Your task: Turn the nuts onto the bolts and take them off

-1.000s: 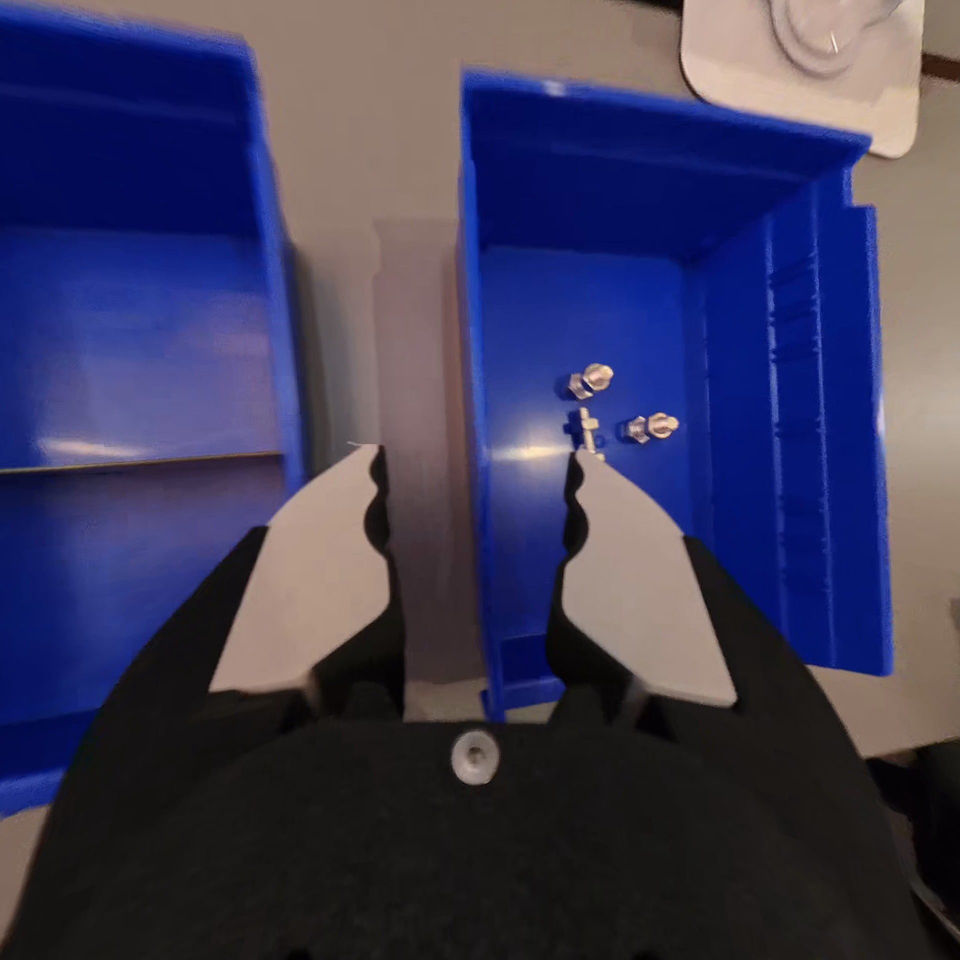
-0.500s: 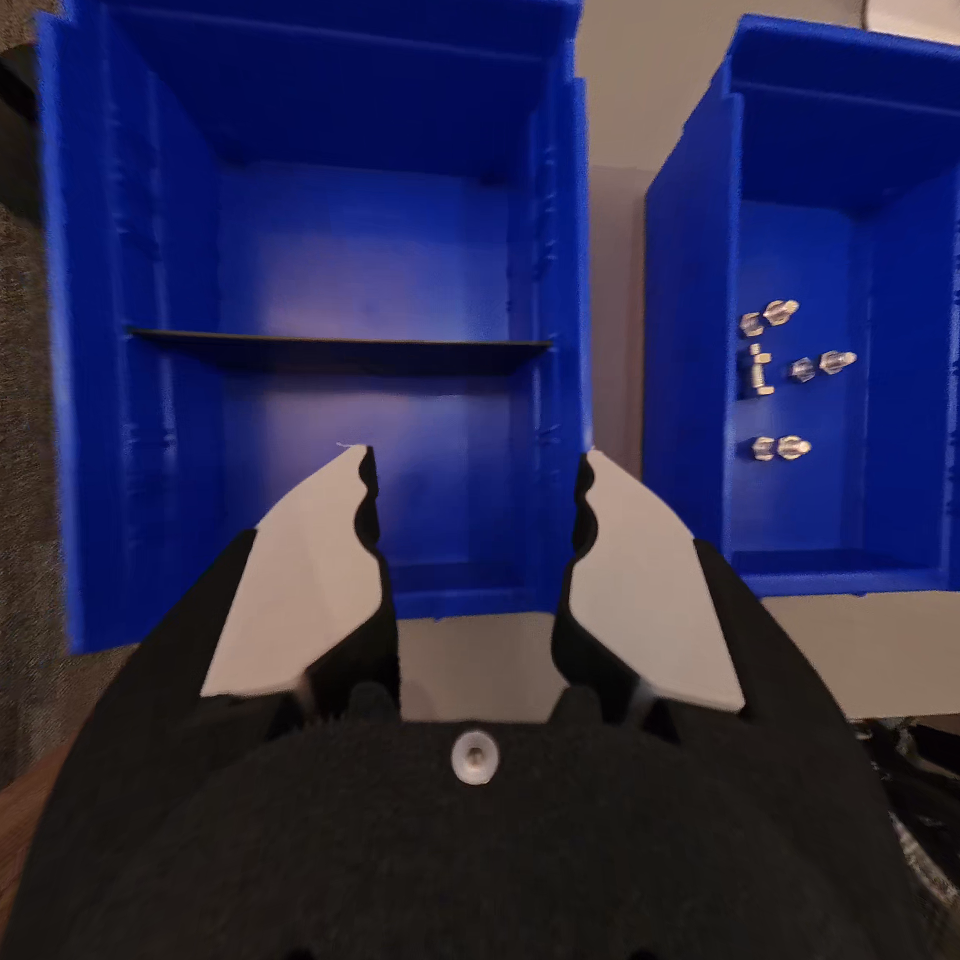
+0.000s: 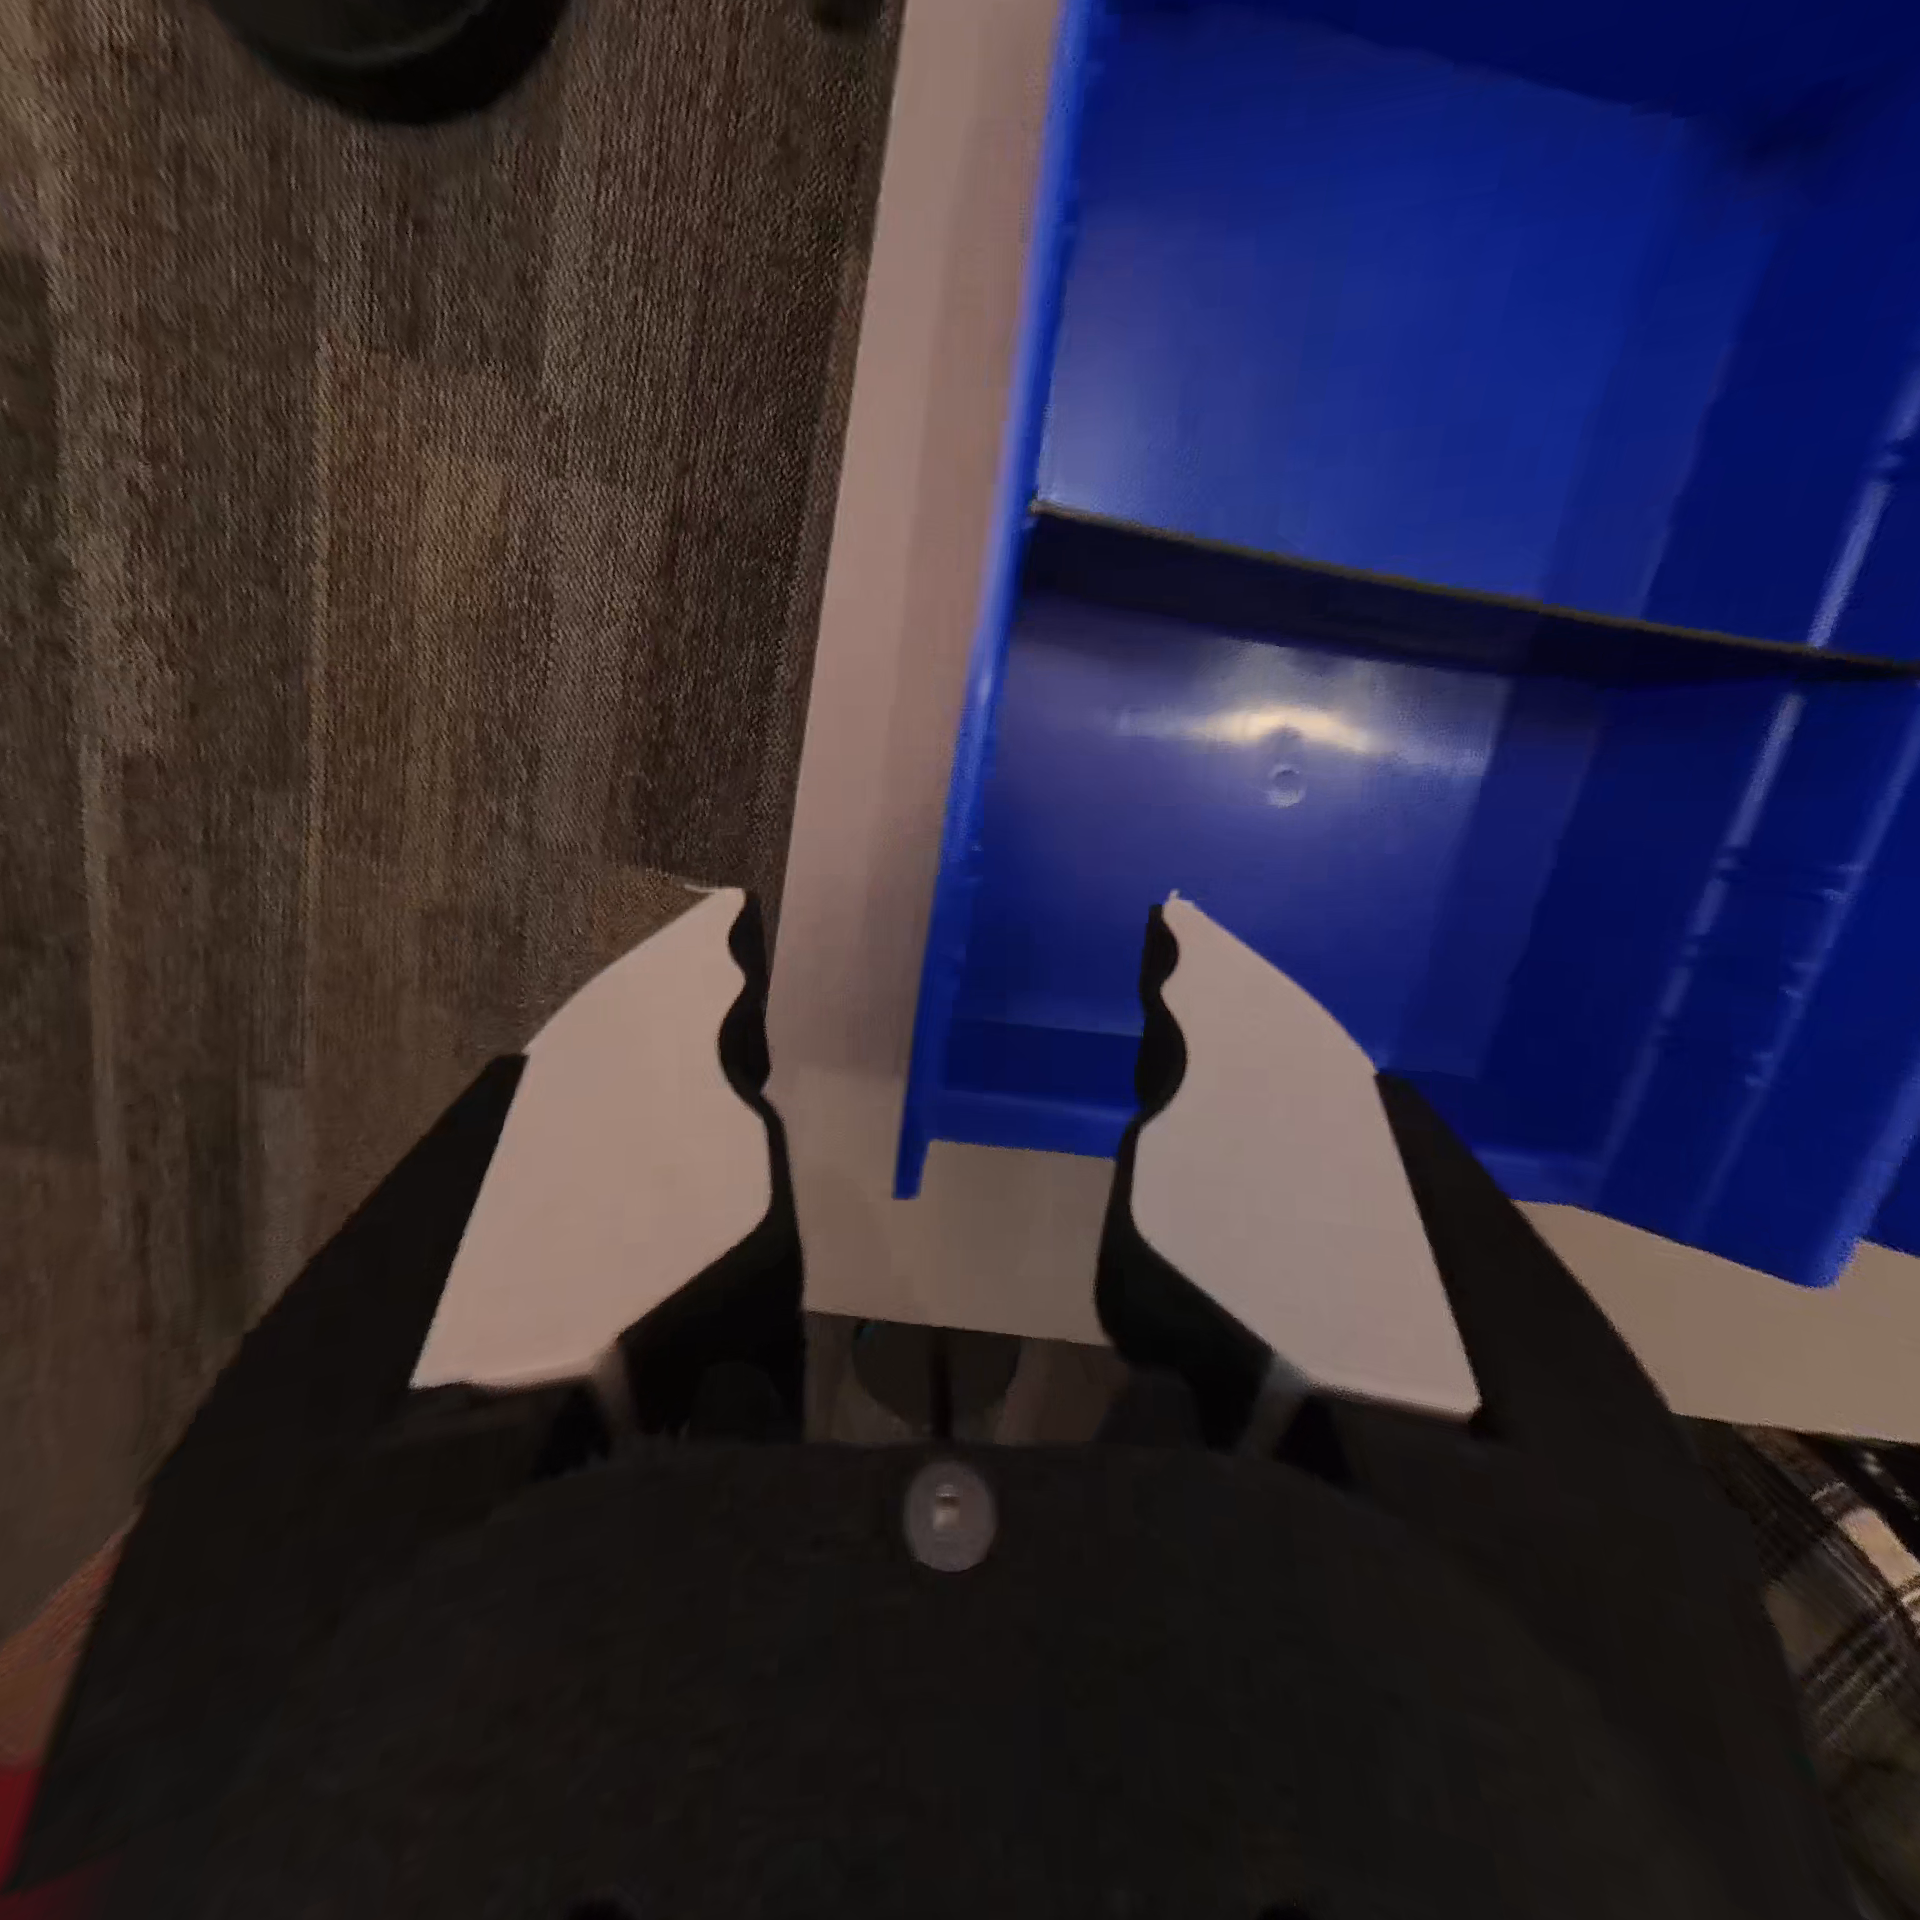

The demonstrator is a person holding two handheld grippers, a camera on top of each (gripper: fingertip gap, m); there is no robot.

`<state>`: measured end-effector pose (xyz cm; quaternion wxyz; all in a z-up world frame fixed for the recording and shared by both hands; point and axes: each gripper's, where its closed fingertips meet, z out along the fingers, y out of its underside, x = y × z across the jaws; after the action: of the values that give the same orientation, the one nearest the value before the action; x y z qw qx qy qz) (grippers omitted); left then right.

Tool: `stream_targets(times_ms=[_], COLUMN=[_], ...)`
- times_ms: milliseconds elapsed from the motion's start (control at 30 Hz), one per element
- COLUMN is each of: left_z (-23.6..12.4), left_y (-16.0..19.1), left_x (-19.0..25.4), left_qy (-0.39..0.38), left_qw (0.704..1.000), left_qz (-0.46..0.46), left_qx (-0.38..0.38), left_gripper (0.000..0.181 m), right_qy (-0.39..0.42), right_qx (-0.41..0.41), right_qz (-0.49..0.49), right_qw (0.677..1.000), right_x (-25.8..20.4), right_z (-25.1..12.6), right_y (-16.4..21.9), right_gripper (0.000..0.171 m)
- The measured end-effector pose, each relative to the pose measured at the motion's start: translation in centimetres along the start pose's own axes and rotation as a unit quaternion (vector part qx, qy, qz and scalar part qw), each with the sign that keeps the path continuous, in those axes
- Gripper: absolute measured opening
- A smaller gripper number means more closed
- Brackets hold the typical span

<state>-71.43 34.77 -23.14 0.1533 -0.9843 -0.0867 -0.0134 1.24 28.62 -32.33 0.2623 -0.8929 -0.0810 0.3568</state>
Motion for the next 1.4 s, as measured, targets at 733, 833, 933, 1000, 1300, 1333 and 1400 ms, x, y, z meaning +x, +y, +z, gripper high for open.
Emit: stream_targets(times_ms=[733,833,933,1000,1300,1333,1400], left_z=[5.5,4.6,3.2,2.6,-2.4,-3.2,-4.7], left_y=[2.7,2.2,1.6,1.6,-1.1,-1.6,-2.5], left_x=[0.7,0.3,0.0,0.3,2.9,3.6,5.5], left_qy=[0.071,0.046,0.023,0.033,0.097,0.101,0.114], left_qw=[0.996,0.997,0.998,0.997,0.988,0.988,0.987], left_qz=[-0.051,-0.045,-0.045,-0.058,-0.095,-0.091,-0.081], left_qx=[0.017,0.035,0.044,0.037,0.073,0.076,0.079], left_gripper=[0.005,0.006,0.006,0.005,0.005,0.005,0.005], right_qy=[-0.015,-0.016,-0.016,-0.017,-0.02,-0.02,-0.02], right_qx=[0.006,0.007,0.012,0.012,0.005,0.006,0.007], right_qz=[-0.001,-0.002,-0.002,-0.001,0.004,0.005,0.006], right_qw=[1.0,1.0,1.0,1.0,1.0,1.0,1.0], right_x=[-0.2,-0.3,-0.3,-0.3,-0.4,-0.4,-0.4], right_z=[0.3,0.2,-0.1,-0.1,0.2,0.2,0.1], right_y=[-0.2,-0.2,-0.3,-0.3,-0.2,-0.2,-0.3], right_gripper=[0.036,0.035,0.035,0.035,0.035,0.035,0.035])
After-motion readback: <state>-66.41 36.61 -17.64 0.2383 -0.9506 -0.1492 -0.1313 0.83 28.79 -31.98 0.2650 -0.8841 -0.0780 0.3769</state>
